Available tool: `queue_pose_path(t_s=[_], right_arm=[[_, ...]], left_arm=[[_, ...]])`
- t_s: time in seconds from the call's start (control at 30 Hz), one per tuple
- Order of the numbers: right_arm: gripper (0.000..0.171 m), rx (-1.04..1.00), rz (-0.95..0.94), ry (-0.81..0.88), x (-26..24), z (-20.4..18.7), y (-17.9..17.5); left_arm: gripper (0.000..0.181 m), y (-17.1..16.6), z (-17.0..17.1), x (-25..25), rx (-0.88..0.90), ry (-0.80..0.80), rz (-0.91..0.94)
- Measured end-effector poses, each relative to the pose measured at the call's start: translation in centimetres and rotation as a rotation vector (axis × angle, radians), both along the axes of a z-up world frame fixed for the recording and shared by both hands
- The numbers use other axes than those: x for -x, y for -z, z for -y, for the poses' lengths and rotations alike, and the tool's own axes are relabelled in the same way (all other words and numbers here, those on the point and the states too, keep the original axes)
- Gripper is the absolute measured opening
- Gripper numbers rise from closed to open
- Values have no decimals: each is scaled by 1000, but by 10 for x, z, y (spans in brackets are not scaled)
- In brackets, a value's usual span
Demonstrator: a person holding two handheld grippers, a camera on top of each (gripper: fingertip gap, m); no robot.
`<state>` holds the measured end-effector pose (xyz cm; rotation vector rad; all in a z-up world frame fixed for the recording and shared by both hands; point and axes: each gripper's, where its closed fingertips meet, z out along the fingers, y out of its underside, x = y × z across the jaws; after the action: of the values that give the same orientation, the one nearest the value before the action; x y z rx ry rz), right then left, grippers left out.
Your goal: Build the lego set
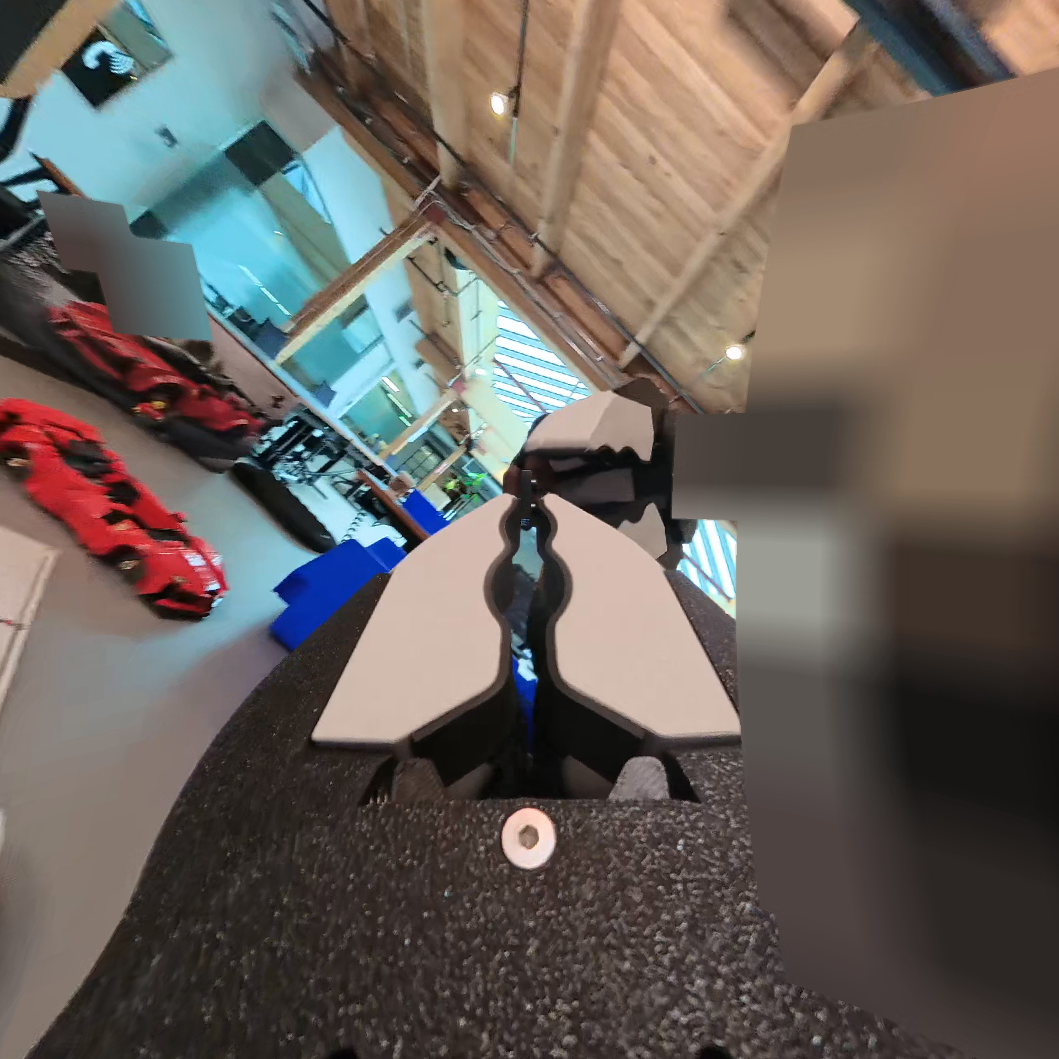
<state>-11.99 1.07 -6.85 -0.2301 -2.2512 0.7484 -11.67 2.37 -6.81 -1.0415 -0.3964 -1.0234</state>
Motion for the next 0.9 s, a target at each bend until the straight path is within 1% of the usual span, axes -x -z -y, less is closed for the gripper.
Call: queue_pose_path(t_s=[0.1, 0.17, 0.27, 0.3, 0.37, 0.43, 0.5, 0.57, 0.63, 0.73, 0.9], right_arm=[[25, -66, 46, 14, 5, -1, 15], [18, -92, 40, 17, 8, -2, 17], [18, -98, 68, 1, 8, -1, 21], [18, -94, 81, -9, 8, 0, 23], [18, -100, 132, -44, 7, -2, 31], [18, -138, 273, -83, 7, -13, 50], [18, -202, 379, -146, 11, -27, 72], [18, -225, 455, -200, 22, -38, 95], [18, -216, 535, -233, 36, -42, 120], [18, -190, 572, -302, 57, -38, 148], [18, -216, 635, -376, 76, -39, 177]], left_arm=[[4, 4, -1, 1, 30, -14, -10], [4, 7, -1, 2, 41, -19, -13], [5, 12, 1, 2, 62, -6, -31], [7, 15, 4, 5, 74, -12, -57], [9, 25, 21, 20, 133, -72, -166], [10, 46, 45, 44, 292, -167, -322], [10, 70, 74, 77, 495, -320, -479], [10, 76, 103, 98, 582, -425, -558], [11, 77, 124, 109, 602, -471, -564], [12, 87, 151, 122, 640, -539, -544], [12, 107, 187, 133, 699, -599, -479]])
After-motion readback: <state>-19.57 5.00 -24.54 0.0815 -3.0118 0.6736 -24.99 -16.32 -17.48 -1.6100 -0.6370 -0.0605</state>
